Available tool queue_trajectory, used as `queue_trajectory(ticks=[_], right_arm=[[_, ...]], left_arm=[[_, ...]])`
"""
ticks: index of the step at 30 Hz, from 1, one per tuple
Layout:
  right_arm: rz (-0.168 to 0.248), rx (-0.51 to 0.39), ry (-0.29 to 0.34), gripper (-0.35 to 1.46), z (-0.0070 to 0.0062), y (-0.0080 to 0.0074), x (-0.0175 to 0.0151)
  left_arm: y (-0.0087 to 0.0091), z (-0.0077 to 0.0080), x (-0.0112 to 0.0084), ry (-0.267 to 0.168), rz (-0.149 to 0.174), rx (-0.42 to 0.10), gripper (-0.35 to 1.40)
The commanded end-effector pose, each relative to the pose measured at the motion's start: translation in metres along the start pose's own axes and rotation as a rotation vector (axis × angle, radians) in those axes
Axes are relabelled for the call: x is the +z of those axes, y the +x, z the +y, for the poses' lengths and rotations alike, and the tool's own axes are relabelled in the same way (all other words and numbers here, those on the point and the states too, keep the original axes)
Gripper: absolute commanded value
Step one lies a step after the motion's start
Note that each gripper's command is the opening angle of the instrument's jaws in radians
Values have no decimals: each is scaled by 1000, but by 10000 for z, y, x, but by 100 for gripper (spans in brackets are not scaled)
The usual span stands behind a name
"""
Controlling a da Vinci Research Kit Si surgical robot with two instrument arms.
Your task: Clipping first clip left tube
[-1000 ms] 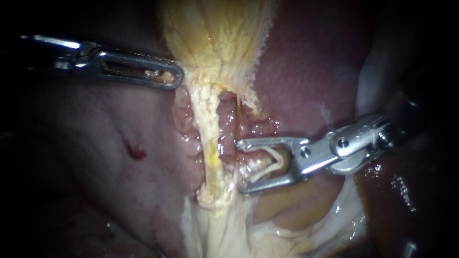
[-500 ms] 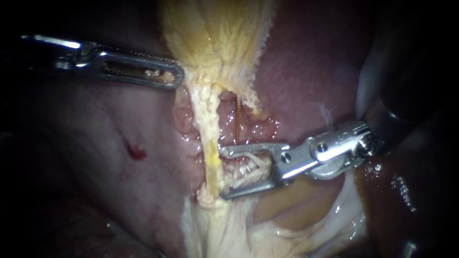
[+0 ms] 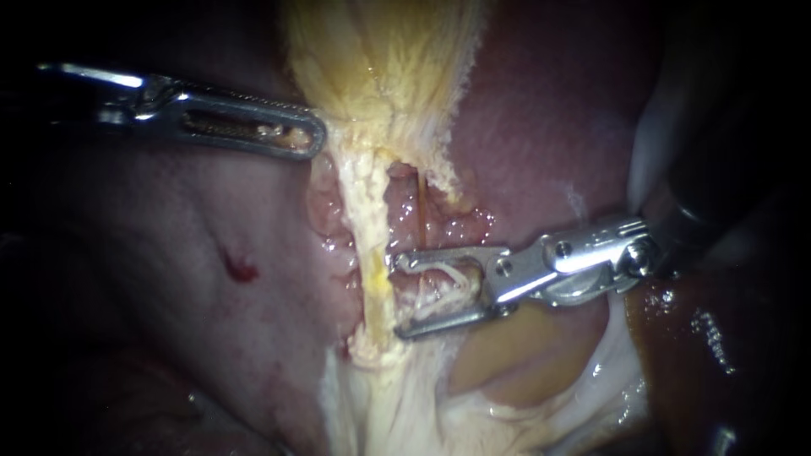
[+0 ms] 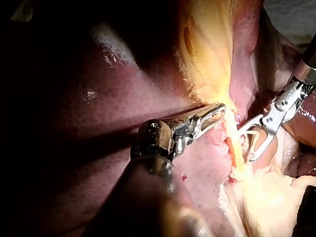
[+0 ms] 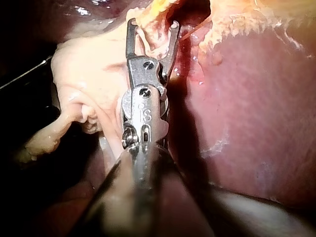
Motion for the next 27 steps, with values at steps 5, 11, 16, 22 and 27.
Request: queue_trajectory(ticks=[5, 11, 16, 22, 27], right_arm=[[-1, -1, 4, 50, 1, 0, 2], [-1, -1, 4, 50, 2, 1, 4], [2, 4, 9, 50, 3, 2, 10], [15, 9, 24, 50, 3, 5, 20], [49, 15, 56, 50, -4, 12, 27]], left_arm=[[0, 0, 0, 0, 0, 0, -35], [0, 0, 0, 0, 0, 0, -35], [0, -1, 0, 0, 0, 0, -35], [0, -2, -1, -1, -1, 0, -35], [0, -2, 0, -1, -1, -1, -35]])
